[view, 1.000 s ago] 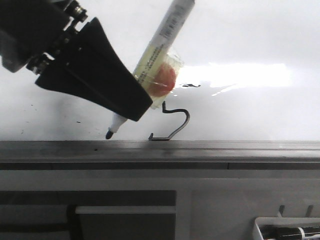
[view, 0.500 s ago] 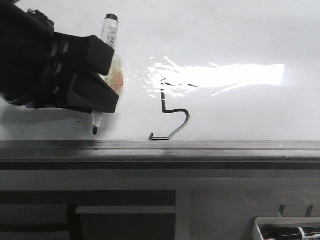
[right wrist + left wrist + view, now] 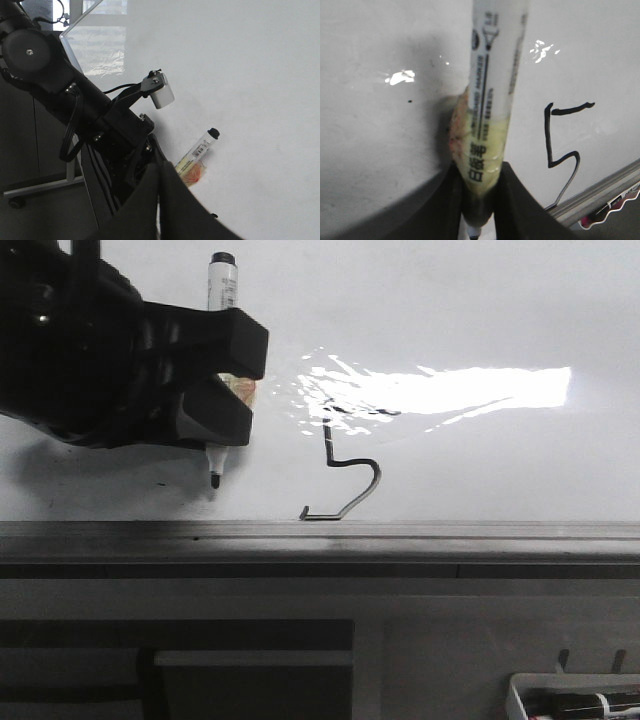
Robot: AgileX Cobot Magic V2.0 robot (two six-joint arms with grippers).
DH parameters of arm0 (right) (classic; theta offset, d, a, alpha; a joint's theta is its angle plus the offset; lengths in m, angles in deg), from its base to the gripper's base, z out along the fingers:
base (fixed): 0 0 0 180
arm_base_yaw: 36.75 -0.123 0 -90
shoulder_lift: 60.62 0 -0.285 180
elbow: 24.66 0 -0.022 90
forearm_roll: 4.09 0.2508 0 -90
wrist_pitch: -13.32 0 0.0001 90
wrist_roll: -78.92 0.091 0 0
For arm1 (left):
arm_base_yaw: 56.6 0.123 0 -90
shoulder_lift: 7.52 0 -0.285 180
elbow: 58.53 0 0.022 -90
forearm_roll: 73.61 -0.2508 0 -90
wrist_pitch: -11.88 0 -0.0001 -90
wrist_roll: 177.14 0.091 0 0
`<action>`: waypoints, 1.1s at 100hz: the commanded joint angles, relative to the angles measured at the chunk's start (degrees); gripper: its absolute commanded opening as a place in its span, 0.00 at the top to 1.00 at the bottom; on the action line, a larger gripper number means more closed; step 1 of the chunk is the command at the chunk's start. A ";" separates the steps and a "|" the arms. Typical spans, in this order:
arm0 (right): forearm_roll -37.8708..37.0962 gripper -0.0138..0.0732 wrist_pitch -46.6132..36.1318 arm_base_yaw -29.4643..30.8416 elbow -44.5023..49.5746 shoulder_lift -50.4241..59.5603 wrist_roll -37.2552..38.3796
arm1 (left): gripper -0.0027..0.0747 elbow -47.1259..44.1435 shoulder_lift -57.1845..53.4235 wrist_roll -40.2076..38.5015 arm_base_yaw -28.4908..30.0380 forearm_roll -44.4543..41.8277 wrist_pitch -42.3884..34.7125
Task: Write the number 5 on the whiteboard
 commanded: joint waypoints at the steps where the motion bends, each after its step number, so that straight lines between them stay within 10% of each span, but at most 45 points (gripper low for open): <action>1: 1.97 0.91 -2.92 0.37 -1.63 0.50 0.02 | 0.99 0.91 1.21 -0.48 0.55 0.93 -5.88; 20: 1.97 0.91 -2.68 0.37 -1.63 0.50 0.02 | 0.96 0.91 1.32 -0.48 0.55 0.93 -5.98; 49: 1.97 0.91 -2.58 0.37 -1.63 0.50 0.02 | 0.40 0.91 1.32 -0.48 0.55 4.21 -7.24; 110: 1.97 0.91 -2.47 0.37 -1.63 0.74 0.02 | 0.27 1.02 -3.81 -0.35 0.55 6.81 -5.89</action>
